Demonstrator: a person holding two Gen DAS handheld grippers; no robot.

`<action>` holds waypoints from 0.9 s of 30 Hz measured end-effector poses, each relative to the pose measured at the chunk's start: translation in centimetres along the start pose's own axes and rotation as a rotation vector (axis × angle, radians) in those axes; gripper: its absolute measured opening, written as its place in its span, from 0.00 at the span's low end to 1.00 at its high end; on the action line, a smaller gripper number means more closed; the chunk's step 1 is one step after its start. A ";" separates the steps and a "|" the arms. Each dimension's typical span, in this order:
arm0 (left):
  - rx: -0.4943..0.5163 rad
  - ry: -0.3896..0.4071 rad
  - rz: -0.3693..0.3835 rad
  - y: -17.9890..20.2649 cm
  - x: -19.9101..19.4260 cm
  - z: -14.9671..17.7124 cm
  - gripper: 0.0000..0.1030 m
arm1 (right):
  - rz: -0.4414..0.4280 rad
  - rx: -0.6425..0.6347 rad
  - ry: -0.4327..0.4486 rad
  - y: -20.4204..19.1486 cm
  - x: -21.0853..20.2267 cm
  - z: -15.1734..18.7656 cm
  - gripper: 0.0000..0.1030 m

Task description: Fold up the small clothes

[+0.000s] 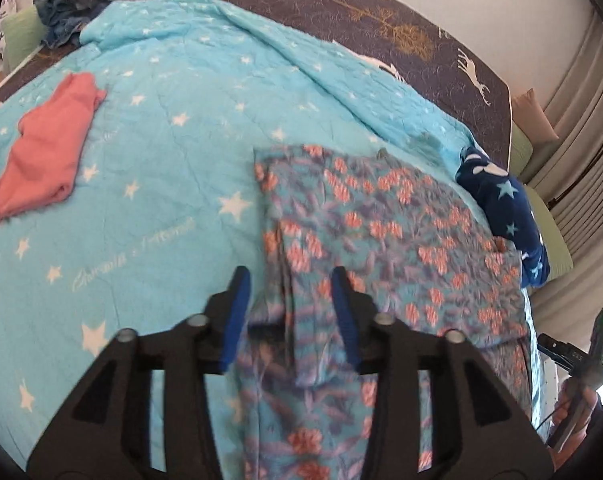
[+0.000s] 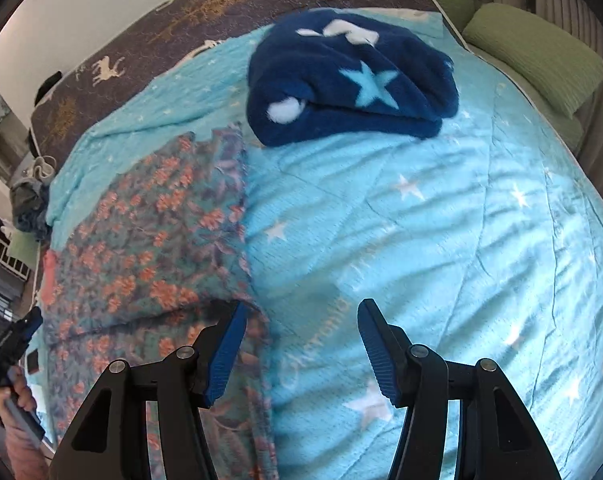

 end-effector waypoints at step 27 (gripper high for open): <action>0.175 -0.070 -0.172 1.3 5.6 -3.5 0.11 | 0.074 0.020 0.097 -2.0 7.7 -10.8 0.06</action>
Point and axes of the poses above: each gripper's, at about its wrist camera, not at the fingertips, and x roughly the way its jaws point, y to its right, z to its underside, the point moved 1 cm from there along x, roughly the way its jaws point, and after that the axes turned 9 degrees about x, right-handed, at the moved point
